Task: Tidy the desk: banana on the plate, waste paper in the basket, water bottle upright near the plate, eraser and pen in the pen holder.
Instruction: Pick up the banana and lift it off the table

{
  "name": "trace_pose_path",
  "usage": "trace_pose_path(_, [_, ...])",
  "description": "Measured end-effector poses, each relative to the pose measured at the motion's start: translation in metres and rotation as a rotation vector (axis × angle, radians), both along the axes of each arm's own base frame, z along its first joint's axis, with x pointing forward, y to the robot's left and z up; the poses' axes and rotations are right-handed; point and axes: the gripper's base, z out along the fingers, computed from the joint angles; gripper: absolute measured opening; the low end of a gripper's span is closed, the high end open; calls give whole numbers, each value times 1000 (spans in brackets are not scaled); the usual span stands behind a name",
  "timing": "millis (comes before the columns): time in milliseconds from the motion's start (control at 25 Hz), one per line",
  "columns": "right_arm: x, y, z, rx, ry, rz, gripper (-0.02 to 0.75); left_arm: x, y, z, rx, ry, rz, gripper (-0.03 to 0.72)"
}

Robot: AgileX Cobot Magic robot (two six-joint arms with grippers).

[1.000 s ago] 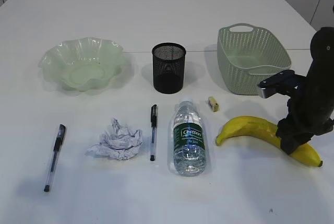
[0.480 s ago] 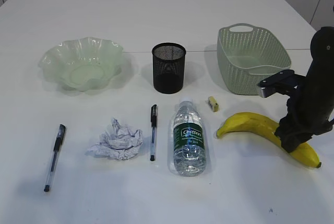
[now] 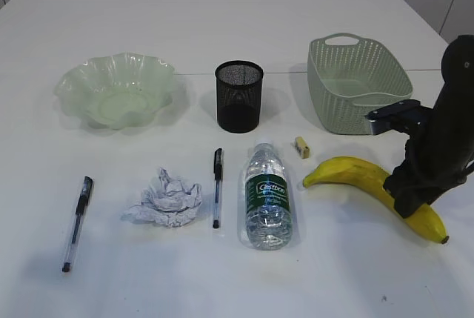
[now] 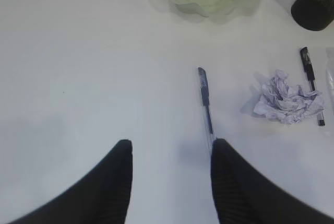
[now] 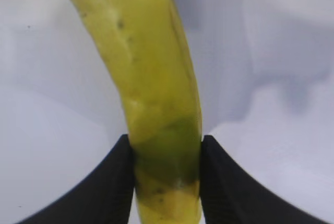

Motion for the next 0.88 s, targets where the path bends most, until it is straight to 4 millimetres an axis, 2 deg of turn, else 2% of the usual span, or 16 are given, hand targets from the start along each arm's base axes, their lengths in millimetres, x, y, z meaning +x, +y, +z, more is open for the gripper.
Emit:
trace_pose_path(160, [-1, 4, 12, 43, -23, -39, 272, 0, -1, 0, -17, 0, -3, 342])
trace_pose_path(560, [-19, 6, 66, 94, -86, -67, 272, -1, -3, -1, -41, 19, -10, 341])
trace_pose_path(880, [-47, 7, 124, 140, -179, -87, 272, 0, -3, 0, -41, 0, -8, 341])
